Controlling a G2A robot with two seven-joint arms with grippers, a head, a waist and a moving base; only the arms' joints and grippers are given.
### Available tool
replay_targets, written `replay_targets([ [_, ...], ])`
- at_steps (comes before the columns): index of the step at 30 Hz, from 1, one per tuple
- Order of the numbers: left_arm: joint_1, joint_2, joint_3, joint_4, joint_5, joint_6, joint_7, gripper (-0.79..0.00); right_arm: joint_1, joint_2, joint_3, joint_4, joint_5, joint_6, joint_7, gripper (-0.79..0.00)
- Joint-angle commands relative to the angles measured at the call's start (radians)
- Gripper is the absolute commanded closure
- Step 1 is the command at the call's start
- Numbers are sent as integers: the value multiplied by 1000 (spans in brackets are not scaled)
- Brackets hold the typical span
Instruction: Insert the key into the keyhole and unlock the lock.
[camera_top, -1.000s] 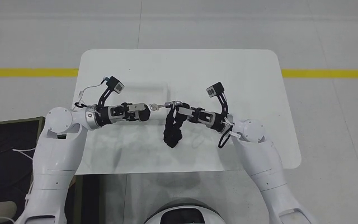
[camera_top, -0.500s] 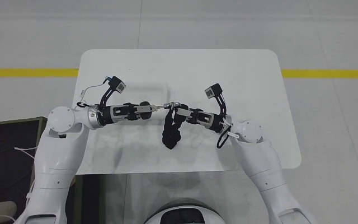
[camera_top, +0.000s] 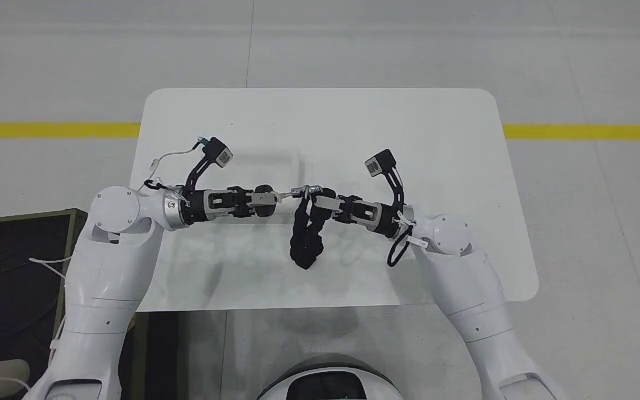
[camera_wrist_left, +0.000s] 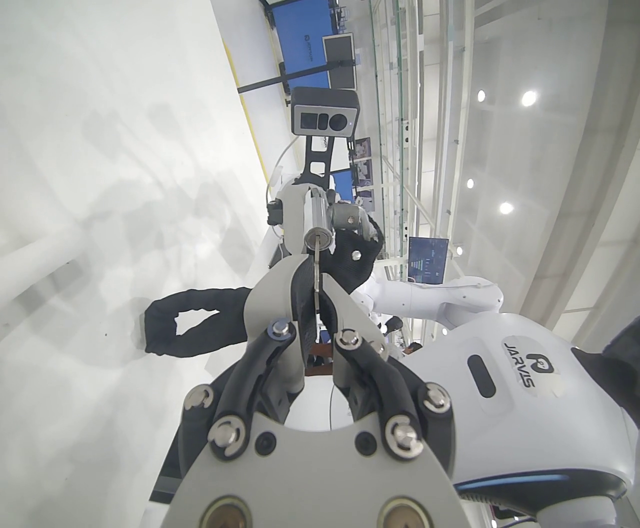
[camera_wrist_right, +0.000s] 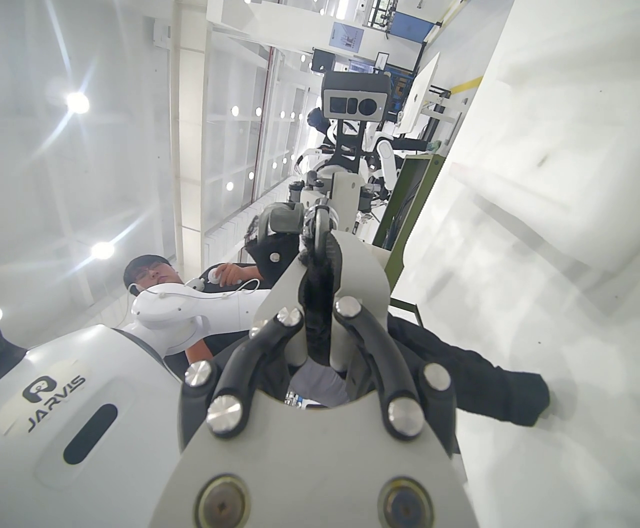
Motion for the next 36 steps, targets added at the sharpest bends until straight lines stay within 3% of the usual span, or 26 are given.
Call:
replay_targets([
  [1, 0, 0, 0, 0, 0, 0, 0, 0, 0, 0, 0, 0, 0, 0, 0, 0],
  [6, 17, 1, -9, -29, 21, -29, 28, 0, 0, 0, 0, 0, 0, 0, 0, 0],
  [9, 93, 7, -46, -176, 214, -210, 130, 0, 0, 0, 0, 0, 0, 0, 0, 0],
  [12, 136, 9, -65, -247, 373, -363, 210, 0, -43, 3, 2, -35, -16, 17, -24, 0],
  [25, 196, -6, -97, -255, 848, -836, 646, 0, -83, 16, 15, -103, -31, 53, -66, 0],
  [36, 241, -4, -68, -338, 1428, -839, 1117, 0, -77, 24, 8, -102, -30, 62, -70, 0],
])
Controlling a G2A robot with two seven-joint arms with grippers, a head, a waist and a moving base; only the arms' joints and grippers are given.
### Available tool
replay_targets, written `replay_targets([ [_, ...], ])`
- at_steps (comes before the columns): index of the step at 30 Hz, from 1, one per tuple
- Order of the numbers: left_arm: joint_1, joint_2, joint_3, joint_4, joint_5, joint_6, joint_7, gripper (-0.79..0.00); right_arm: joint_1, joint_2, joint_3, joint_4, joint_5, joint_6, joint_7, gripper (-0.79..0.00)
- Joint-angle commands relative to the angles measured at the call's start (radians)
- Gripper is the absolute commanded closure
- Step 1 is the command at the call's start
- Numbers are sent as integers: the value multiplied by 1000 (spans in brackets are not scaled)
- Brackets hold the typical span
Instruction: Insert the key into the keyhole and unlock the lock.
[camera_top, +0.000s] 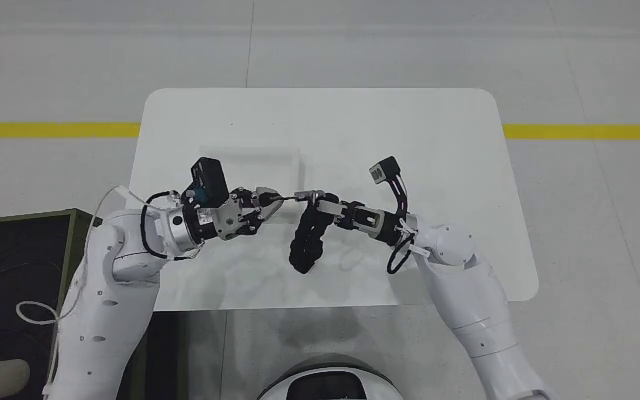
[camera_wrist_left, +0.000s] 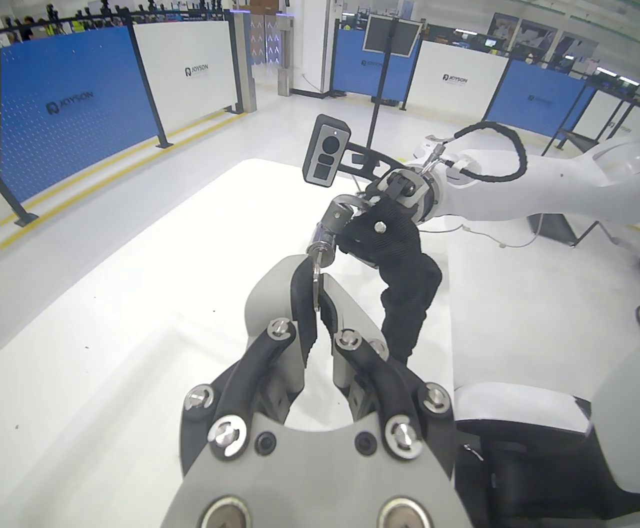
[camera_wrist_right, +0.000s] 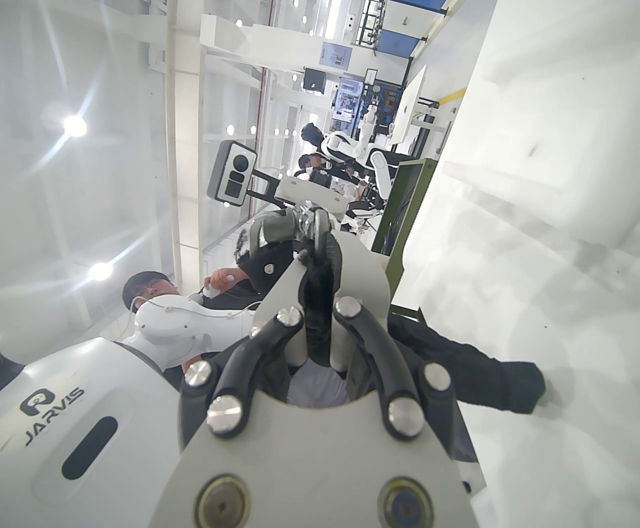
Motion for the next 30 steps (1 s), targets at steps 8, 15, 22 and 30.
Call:
replay_targets([
  [8, 19, 17, 32, 52, 454, 0, 424, 0, 3, 9, 9, 8, 7, -1, -3, 0],
  [15, 15, 20, 43, 96, 552, 9, 570, -785, 5, 13, 3, 19, 8, 0, -9, 0],
  [22, 6, 19, 21, 187, 392, 0, 575, -785, -1, 24, 47, 31, -62, -30, -87, 0],
  [30, 5, 19, 20, 204, 351, 0, 560, -785, -50, 49, 162, 26, -215, -57, -251, 0],
])
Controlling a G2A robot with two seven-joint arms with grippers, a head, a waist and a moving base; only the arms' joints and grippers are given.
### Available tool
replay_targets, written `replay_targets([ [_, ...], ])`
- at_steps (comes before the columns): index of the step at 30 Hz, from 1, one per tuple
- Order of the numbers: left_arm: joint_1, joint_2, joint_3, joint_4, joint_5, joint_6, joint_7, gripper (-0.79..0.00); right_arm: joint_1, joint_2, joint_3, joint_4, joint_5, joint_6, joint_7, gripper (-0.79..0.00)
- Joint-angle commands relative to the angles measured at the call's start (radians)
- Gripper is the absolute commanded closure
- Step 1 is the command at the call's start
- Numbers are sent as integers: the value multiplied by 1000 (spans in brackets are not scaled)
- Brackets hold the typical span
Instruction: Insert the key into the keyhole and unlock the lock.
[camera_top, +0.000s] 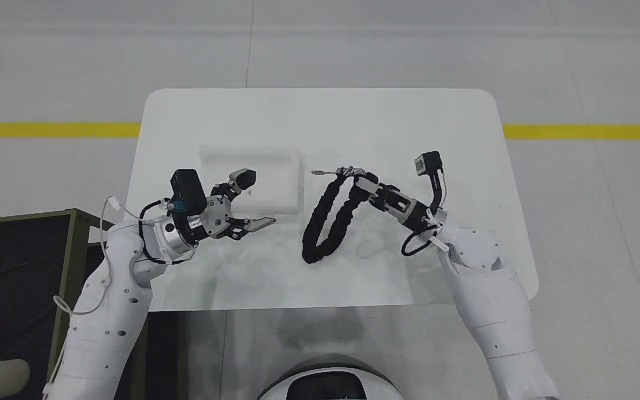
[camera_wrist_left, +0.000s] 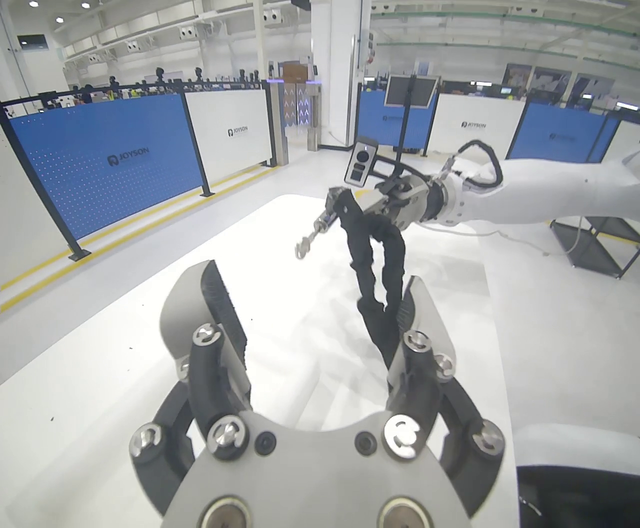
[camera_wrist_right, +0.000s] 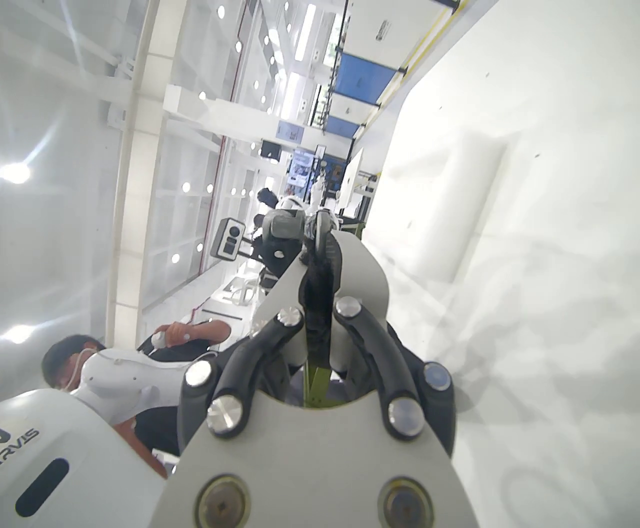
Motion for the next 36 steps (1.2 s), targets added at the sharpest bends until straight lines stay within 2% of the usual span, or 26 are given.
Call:
replay_targets([
  [1, 0, 0, 0, 0, 0, 0, 0, -785, -13, 6, 22, -10, -91, -2, -58, 0],
  [3, 0, 0, 0, 0, 0, 0, 0, -785, -27, 11, 33, -31, -195, -3, -120, 0],
  [5, 0, 0, 0, 0, 0, 0, 0, -785, -43, 16, 38, -63, -367, 11, -209, 0],
  [11, 0, 0, 0, 0, 0, 0, 0, -785, -70, 18, -42, -149, -860, 93, -424, 0],
  [15, 0, 0, 0, 0, 0, 0, 0, -785, -73, 21, -107, -184, -1232, 189, -532, 0],
  [19, 0, 0, 0, 0, 0, 0, 0, -785, -81, 21, -152, -195, -1474, 289, -644, 0],
  [22, 0, 0, 0, 0, 0, 0, 0, -785, -95, 20, -181, -199, -1586, 341, -706, 0],
  [26, 0, 0, 0, 0, 0, 0, 0, -785, -106, 18, -193, -197, -1543, 300, -737, 0],
  [30, 0, 0, 0, 0, 0, 0, 0, -785, -113, 15, -173, -199, -1469, 310, -762, 0],
  [32, 0, 0, 0, 0, 0, 0, 0, -785, -110, 16, -180, -198, -1519, 312, -760, 0],
  [34, 0, 0, 0, 0, 0, 0, 0, -785, -108, 14, -186, -197, -1559, 356, -761, 0],
  [36, 0, 0, 0, 0, 0, 0, 0, -785, -106, 12, -193, -197, -1526, 333, -762, 0],
])
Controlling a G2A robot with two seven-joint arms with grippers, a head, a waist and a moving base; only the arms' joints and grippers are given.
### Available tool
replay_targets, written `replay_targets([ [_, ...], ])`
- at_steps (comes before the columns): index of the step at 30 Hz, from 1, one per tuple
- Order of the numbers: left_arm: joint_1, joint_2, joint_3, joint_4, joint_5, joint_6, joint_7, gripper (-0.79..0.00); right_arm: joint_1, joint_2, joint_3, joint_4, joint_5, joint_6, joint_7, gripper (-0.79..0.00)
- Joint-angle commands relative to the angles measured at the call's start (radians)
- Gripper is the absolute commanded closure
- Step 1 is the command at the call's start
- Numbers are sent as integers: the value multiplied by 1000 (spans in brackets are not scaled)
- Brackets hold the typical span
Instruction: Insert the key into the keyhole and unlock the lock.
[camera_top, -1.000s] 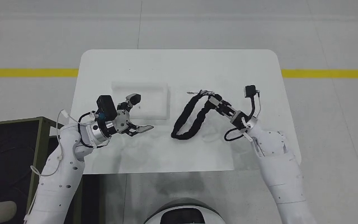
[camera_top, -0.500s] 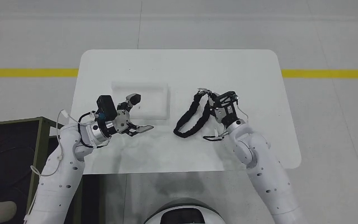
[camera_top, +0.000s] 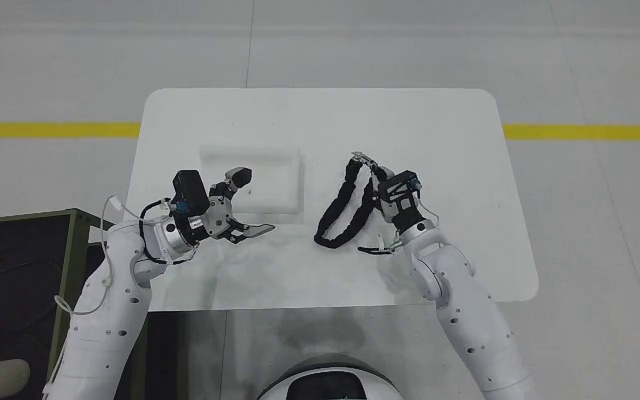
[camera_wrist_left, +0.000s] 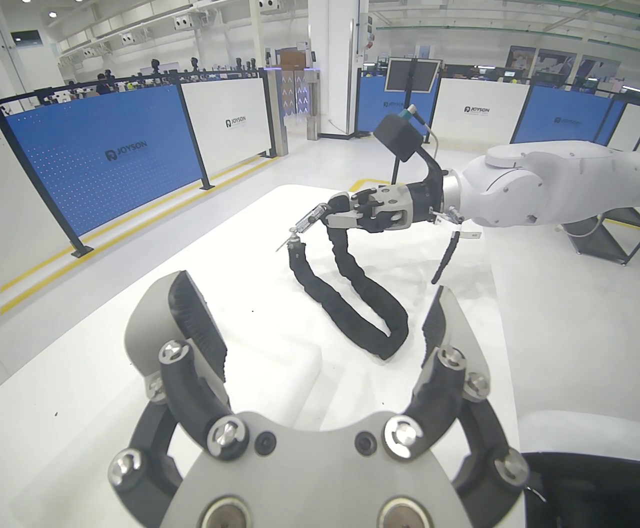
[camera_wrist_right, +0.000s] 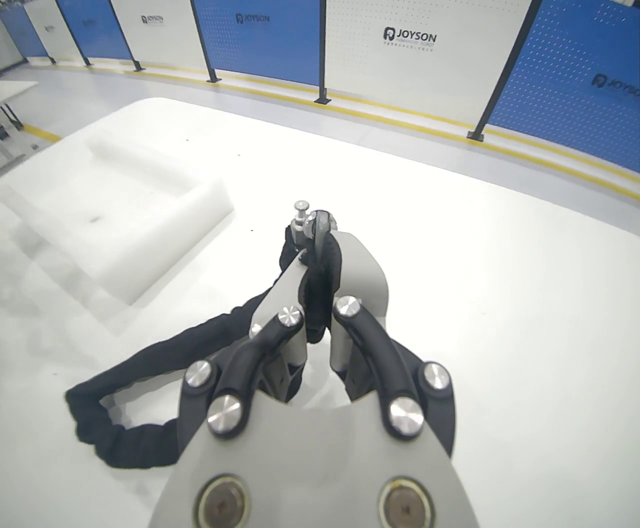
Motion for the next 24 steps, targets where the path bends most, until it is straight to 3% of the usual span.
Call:
replay_targets([
  [1, 0, 0, 0, 0, 0, 0, 0, -785, 4, -1, 3, 1, 28, -23, 0, 0],
  [6, 0, 0, 0, 0, 0, 0, 0, -785, 16, -10, 45, 35, 349, -105, 48, 0],
  [12, 0, 0, 0, 0, 0, 0, 0, -785, 9, -22, 42, 101, 338, 21, -67, 0],
  [13, 0, 0, 0, 0, 0, 0, 0, -785, 14, -25, 37, 124, 375, 13, -55, -142],
  [14, 0, 0, 0, 0, 0, 0, 0, -785, 27, -27, 31, 156, 395, 9, -11, -785],
  [17, 0, 0, 0, 0, 0, 0, 0, -785, 56, -31, 30, 199, 475, -22, 57, -785],
  [24, 0, 0, 0, 0, 0, 0, 0, -785, 22, -30, 116, 188, 783, -198, 54, -785],
])
